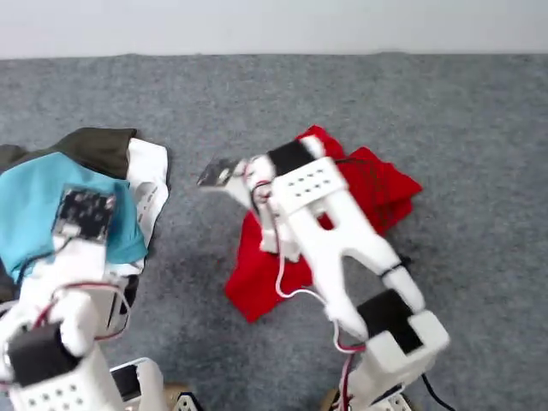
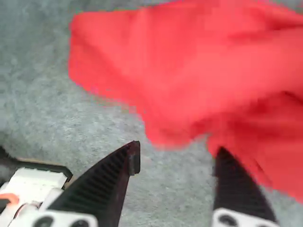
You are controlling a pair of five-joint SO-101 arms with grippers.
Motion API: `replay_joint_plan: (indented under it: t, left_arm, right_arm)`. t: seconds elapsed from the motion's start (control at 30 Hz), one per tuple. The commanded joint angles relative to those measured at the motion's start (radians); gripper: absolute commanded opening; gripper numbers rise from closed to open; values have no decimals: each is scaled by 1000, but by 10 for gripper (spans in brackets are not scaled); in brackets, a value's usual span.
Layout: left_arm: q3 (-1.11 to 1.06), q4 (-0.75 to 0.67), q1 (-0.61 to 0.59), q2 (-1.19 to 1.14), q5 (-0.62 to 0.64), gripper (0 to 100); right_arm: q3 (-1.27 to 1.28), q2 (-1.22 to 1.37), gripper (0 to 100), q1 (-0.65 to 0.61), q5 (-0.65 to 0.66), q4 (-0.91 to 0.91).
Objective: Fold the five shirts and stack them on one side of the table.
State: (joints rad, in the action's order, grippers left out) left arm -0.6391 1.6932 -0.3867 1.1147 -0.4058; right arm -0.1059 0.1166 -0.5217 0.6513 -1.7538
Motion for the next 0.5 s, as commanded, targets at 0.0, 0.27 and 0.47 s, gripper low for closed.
replay_joint_plan:
  t: [0.0,0.27,0.47]
  left_arm:
    - [116,20,167,-141,-11,250]
    - [134,15,516,-388,-11,250]
    - [133,-55,695,-611,-11,250]
  right_arm:
    - [0,-157,295,84,-20,-42]
    - [80,-392,247,326,-20,-42]
    - [196,-539,242,512,-15,-42]
